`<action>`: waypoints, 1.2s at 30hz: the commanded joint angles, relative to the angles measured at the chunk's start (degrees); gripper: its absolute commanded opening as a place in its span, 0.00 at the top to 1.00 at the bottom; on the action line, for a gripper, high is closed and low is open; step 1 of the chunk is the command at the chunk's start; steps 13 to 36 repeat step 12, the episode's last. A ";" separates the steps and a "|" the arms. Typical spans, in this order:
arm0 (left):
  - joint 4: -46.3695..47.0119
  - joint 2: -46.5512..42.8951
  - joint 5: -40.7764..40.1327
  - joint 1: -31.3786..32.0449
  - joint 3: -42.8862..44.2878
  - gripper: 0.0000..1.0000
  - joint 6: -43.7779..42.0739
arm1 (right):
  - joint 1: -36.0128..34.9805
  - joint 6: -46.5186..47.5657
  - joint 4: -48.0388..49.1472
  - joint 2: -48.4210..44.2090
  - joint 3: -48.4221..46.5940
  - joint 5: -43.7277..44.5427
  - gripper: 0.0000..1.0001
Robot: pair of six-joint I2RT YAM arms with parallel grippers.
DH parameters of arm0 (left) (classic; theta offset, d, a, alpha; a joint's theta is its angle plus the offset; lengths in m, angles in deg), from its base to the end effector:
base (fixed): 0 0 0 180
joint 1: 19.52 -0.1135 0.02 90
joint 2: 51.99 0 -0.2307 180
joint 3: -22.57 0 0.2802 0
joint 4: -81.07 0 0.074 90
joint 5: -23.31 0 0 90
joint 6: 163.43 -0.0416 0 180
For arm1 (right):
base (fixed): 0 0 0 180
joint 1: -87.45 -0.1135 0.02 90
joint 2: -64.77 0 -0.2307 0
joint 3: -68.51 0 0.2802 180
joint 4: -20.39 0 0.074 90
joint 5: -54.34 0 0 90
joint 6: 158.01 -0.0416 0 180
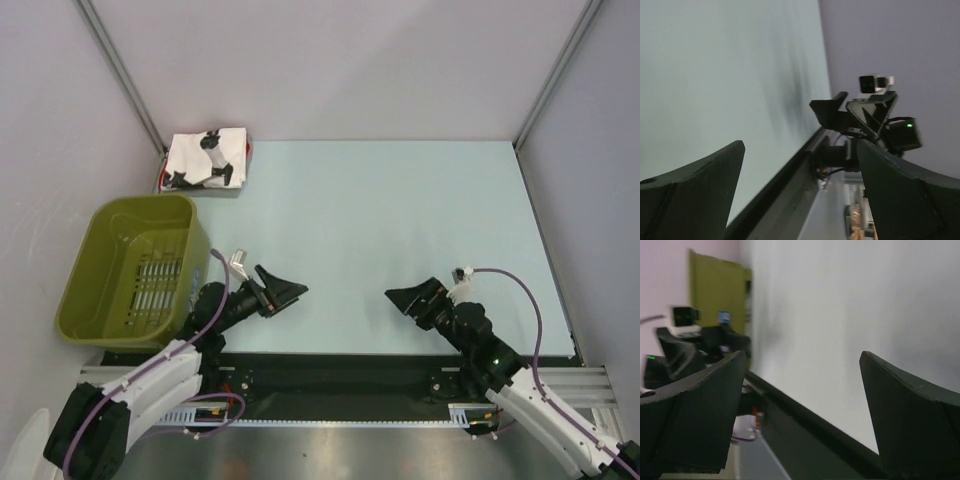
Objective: Fold and stack the t-shirts
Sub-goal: Reset both grippers
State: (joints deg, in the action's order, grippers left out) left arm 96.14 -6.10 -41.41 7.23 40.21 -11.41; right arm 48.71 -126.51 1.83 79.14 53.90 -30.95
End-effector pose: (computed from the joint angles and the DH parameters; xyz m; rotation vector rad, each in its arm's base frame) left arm 0.1839 -0.1126 0.1211 -0.2692 2.0301 -1.4413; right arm 0.1475 0.1139 0.1356 0.4093 1.9973 1.0491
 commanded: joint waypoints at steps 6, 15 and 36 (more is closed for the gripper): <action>26.01 -15.36 4.86 0.77 -17.58 0.00 21.92 | -0.54 -18.76 -5.40 -9.81 6.37 1.18 0.00; 34.58 -20.84 8.03 1.82 -17.58 0.00 27.79 | -3.18 -11.83 5.47 -9.18 6.99 -4.18 0.00; 34.58 -20.84 8.03 1.82 -17.58 0.00 27.79 | -3.18 -11.83 5.47 -9.18 6.99 -4.18 0.00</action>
